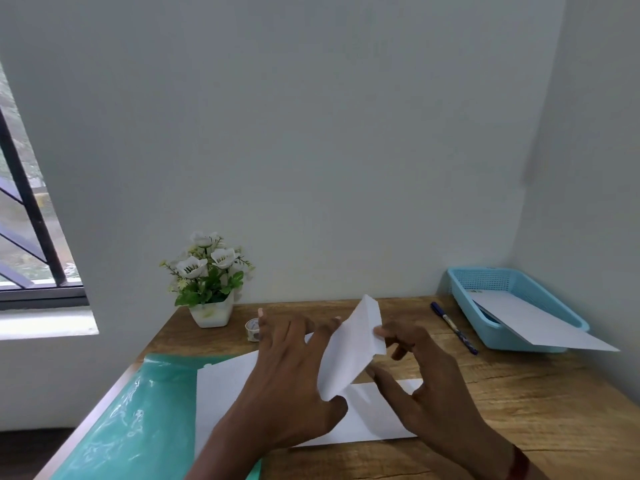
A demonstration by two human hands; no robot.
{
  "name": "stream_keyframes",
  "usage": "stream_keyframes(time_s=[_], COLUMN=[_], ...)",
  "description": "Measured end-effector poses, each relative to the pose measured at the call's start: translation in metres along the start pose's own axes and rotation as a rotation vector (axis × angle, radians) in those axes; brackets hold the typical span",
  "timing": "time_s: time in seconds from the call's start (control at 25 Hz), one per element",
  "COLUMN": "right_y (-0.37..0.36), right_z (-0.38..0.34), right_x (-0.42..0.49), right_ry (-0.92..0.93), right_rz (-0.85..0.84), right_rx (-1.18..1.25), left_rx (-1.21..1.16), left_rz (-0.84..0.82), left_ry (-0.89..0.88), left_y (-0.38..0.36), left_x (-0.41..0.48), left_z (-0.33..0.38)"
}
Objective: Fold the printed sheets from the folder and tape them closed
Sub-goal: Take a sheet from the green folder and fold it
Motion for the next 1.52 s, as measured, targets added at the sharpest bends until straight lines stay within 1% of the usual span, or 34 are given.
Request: stream_keyframes(time_s=[0.2, 0.28, 0.36, 0.48, 0.52, 0.6, 0.64, 0.68, 0.76, 0.8, 0.88, 1.0, 1.08, 1.24, 1.32, 1.52], right_y=[0.004, 0.008, 0.011, 0.011, 0.011, 0.010, 0.010, 0.010, 0.010, 0.008, 0.005, 0.005, 0.008, 0.022, 0.026, 0.026], right_z=[0.019, 0.026, 0.025, 0.020, 0.018, 0.017, 0.017, 0.015, 0.010, 0.009, 0.008, 0.006, 0.006, 0.011, 0.011, 0.004], right_x=[0.001, 0.005, 0.008, 0.010, 0.010, 0.011, 0.012, 0.012, 0.012, 0.012, 0.010, 0.010, 0.012, 0.018, 0.020, 0.020], right_ry=[0.078, 0.086, -0.016, -0.229, -0.293, -0.413, -0.477, -0.536, -0.625, -0.666, -0.737, -0.780, -0.785, -0.769, -0.754, -0.619], right_rz=[0.096, 0.099, 0.060, 0.040, 0.038, 0.036, 0.036, 0.041, 0.052, 0.052, 0.035, -0.025, -0.092, -0.337, -0.414, -0.361], right_rx=[-0.068, -0.102, -0.077, 0.057, 0.100, 0.191, 0.261, 0.339, 0.448, 0.473, 0.489, 0.527, 0.599, 0.752, 0.711, 0.330], left_rx=[-0.104, -0.200, -0.267, -0.320, -0.283, -0.113, -0.047, 0.008, 0.108, 0.153, 0.210, 0.197, 0.189, 0.177, 0.165, 0.129], left_rz=[-0.174, -0.202, -0.122, 0.093, 0.180, 0.396, 0.479, 0.501, 0.396, 0.330, 0.261, 0.310, 0.337, 0.263, 0.231, 0.170], left_ry=[0.014, 0.038, 0.028, -0.021, -0.058, -0.185, -0.232, -0.248, -0.242, -0.235, -0.228, -0.236, -0.221, -0.217, -0.226, -0.257], left_y=[0.004, 0.011, 0.018, 0.027, 0.028, 0.027, 0.024, 0.020, 0.009, 0.003, -0.011, -0.017, -0.015, -0.016, -0.020, -0.031], left_x=[0.001, 0.001, 0.001, 0.001, 0.002, 0.004, 0.005, 0.006, 0.004, 0.003, 0.003, 0.002, 0.003, 0.002, 0.003, 0.002], left_z=[-0.002, -0.006, -0.012, -0.013, -0.012, -0.012, -0.010, -0.006, 0.007, 0.013, 0.020, 0.023, 0.019, 0.005, 0.000, -0.003])
Point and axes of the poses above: each hand's wrist, its own x-axis towards the middle knuckle, its own y-axis out of the back of the hand, z = x × y, the point moved 1 cm from there along x, towards the middle knuckle, and after that the axes turned 13 degrees about -x, right-handed, at the moved point
